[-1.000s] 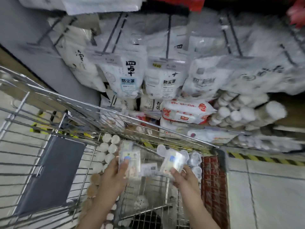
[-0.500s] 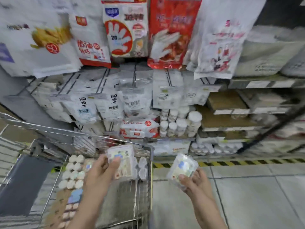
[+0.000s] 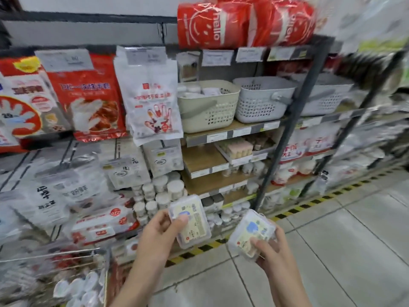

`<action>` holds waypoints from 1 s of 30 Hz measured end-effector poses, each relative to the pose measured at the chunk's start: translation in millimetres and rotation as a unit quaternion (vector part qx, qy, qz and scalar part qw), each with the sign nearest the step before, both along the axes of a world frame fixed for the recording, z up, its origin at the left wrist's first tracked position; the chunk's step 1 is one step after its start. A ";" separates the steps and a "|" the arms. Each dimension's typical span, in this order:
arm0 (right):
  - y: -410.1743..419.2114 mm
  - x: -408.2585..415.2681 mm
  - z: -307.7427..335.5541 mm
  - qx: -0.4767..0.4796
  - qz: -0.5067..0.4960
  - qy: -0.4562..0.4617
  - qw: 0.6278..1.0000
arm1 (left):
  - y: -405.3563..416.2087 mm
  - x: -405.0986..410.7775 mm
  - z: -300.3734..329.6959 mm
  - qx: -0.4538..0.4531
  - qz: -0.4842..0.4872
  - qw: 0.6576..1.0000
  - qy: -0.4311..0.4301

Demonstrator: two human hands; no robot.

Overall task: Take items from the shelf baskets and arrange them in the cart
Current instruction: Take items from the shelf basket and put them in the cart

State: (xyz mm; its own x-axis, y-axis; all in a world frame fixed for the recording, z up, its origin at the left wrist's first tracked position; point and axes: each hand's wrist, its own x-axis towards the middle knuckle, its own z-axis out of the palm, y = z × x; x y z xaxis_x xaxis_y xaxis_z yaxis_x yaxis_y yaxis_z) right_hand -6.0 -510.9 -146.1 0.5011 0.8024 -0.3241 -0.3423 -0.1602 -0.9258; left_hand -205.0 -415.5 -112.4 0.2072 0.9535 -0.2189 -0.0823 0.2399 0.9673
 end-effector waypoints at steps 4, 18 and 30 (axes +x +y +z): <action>26.7 21.5 11.7 0.029 -0.002 0.000 1.000 | 27.3 16.4 6.0 0.029 0.015 0.999 0.039; 185.8 146.5 31.6 0.061 -0.058 -0.022 0.996 | 207.0 124.4 26.2 0.066 0.029 0.997 0.007; 300.4 277.8 68.3 0.129 -0.097 -0.076 0.984 | 316.2 279.4 67.8 0.173 -0.038 0.984 0.016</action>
